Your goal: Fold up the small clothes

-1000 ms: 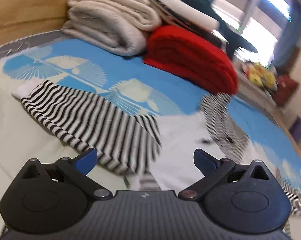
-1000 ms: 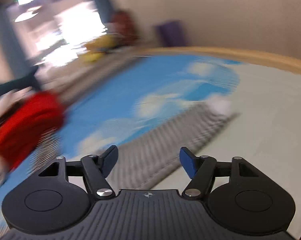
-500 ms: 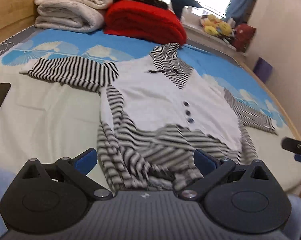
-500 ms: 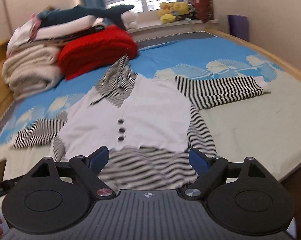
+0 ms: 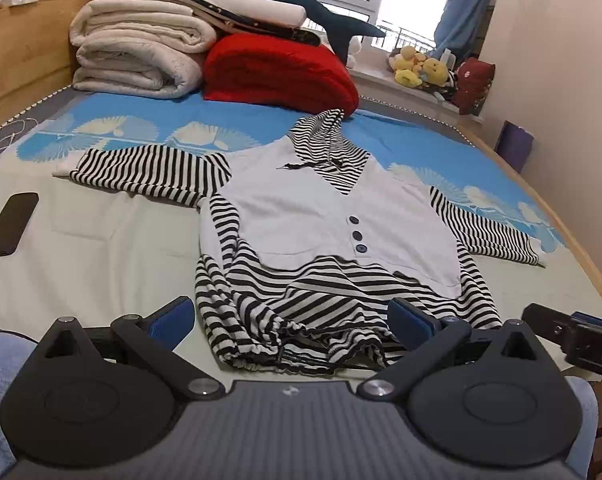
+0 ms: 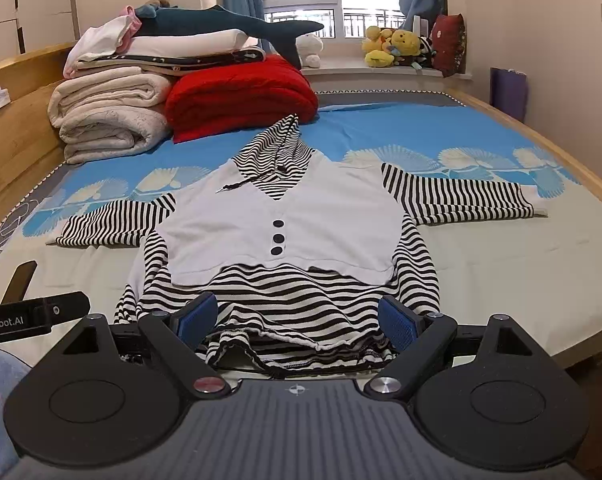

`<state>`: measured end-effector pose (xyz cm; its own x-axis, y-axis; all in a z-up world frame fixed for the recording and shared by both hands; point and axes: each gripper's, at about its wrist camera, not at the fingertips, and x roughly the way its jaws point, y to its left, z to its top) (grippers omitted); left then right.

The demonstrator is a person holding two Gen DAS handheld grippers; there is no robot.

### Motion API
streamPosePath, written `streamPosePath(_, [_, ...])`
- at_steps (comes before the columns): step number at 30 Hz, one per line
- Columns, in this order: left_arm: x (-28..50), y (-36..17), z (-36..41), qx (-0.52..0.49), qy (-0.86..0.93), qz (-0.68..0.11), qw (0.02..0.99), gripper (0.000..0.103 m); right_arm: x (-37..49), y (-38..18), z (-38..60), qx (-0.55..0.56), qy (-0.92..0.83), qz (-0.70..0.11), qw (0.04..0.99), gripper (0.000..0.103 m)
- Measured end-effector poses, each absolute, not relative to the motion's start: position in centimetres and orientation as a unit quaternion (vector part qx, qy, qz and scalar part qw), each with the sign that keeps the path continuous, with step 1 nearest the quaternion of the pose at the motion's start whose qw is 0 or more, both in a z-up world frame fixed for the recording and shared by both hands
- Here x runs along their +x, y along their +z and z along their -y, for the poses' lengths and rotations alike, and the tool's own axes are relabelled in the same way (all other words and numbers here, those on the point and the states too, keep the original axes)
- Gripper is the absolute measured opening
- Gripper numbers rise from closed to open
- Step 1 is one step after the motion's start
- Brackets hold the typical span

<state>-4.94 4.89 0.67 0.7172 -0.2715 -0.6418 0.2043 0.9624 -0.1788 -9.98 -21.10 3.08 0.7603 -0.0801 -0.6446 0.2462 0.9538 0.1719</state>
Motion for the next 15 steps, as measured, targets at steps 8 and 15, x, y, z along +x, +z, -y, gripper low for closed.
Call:
streamPosePath(8, [-4.8, 0.3, -4.0, -0.036, -0.131, -0.355, 0.925, 0.102, -9.3, 2.5, 21.1, 0.122, -0.085, -0.342, 0.928, 0.088])
streamPosePath(15, [-4.1, 0.0, -3.5, -0.02, -0.127, -0.354, 0.926, 0.102, -8.4, 1.9, 21.2, 0.122, -0.084, -0.349, 0.925, 0.088])
